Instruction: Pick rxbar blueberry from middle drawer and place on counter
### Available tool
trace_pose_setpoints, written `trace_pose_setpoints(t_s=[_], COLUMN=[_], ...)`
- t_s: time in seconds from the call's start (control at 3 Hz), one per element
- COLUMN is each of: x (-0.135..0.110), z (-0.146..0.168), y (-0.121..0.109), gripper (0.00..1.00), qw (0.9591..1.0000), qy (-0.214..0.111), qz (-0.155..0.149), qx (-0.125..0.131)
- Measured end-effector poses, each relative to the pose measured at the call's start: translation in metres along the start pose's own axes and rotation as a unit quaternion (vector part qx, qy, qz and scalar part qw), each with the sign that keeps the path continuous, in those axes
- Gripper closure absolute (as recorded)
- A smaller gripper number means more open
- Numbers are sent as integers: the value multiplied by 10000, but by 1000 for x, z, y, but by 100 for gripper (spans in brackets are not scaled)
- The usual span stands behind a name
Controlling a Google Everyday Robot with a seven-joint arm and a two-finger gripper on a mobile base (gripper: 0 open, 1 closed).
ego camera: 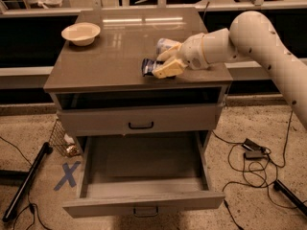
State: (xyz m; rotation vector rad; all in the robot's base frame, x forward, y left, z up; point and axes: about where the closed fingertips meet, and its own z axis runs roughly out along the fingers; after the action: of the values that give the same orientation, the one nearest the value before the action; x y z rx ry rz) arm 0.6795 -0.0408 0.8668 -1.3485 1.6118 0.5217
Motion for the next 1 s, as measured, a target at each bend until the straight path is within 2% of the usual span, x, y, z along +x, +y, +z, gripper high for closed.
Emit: trace_pose_setpoints(t_s=[0.33, 0.67, 1.0], x=[-4, -5, -6], z=[23, 55, 79], y=[-4, -10, -14], gripper=[100, 98, 75], qw=[9993, 9974, 9964], qy=[29, -160, -342], qz=[371, 693, 735], qx=[-39, -112, -253])
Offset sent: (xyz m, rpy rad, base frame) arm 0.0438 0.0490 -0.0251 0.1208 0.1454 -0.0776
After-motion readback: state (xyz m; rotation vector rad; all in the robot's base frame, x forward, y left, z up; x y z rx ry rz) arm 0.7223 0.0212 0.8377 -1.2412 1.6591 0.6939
